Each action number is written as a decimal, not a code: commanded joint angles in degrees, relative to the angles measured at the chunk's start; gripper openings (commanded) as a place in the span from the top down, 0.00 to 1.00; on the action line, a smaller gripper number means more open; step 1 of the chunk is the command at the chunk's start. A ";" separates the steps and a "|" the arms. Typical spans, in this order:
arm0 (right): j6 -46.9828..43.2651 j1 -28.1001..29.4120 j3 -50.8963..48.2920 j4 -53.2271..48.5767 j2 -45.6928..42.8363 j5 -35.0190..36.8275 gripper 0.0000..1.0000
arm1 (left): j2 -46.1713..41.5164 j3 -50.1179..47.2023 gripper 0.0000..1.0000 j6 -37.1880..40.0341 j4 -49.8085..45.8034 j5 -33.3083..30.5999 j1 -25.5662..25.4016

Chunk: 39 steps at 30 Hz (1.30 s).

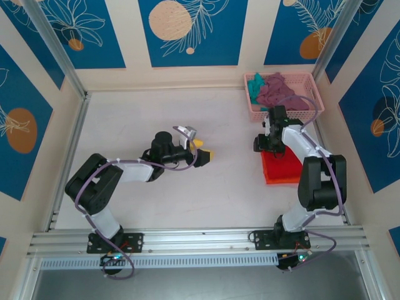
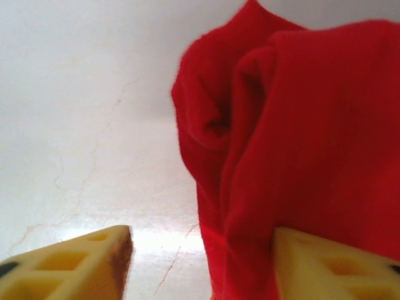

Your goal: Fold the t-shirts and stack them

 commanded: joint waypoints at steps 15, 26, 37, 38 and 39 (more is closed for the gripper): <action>-4.13 -3.38 -39.69 56.37 -34.33 -5.91 0.01 | -22.31 -6.96 0.00 12.99 -26.61 -33.38 14.49; 1.11 -7.13 -44.93 79.23 -19.68 -10.43 0.01 | -23.36 -13.54 0.00 29.06 -18.87 -51.70 20.51; 0.87 -6.40 -42.96 88.98 -6.28 -11.12 0.01 | -9.82 -19.86 0.00 24.32 2.35 -34.28 33.16; 0.80 -6.20 -42.87 90.12 -4.88 -11.00 0.01 | -9.19 -20.18 0.00 24.85 3.48 -33.16 33.16; 0.53 -5.73 -42.86 92.03 -3.54 -10.62 0.01 | -8.35 -20.69 0.00 25.74 5.37 -32.03 33.08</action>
